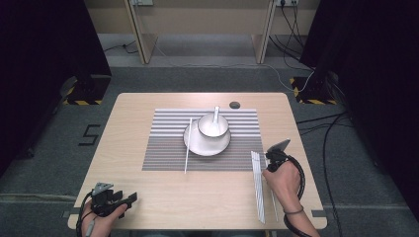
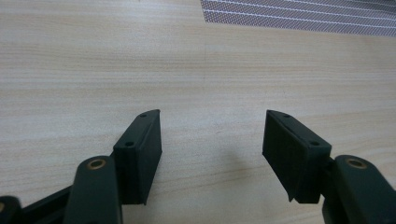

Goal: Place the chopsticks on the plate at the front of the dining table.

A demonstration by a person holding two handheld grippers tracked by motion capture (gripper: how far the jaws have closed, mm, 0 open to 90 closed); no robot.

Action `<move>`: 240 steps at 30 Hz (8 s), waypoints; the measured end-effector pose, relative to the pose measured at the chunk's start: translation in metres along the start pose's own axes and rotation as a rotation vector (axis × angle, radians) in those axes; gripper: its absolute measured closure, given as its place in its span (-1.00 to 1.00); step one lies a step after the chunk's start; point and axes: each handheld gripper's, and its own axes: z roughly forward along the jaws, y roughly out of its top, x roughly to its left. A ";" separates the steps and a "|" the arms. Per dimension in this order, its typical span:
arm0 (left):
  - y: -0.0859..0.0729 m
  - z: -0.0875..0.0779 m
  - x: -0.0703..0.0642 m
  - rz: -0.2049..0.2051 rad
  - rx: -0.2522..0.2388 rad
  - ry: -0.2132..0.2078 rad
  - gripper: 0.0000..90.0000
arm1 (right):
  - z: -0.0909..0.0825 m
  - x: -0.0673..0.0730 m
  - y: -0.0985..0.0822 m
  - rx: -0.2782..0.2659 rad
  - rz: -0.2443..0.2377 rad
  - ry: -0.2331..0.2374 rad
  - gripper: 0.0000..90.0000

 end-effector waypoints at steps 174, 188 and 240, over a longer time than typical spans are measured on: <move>0.001 0.001 -0.001 0.007 0.004 -0.004 -0.17 | -0.045 0.123 0.030 -0.068 -0.208 0.063 0.89; 0.001 0.001 -0.001 0.007 0.003 -0.005 -0.17 | -0.045 0.127 0.031 -0.064 -0.218 0.065 0.89; 0.001 0.001 -0.001 0.011 0.005 -0.007 -0.17 | -0.042 0.147 0.022 -0.037 -0.240 0.100 0.89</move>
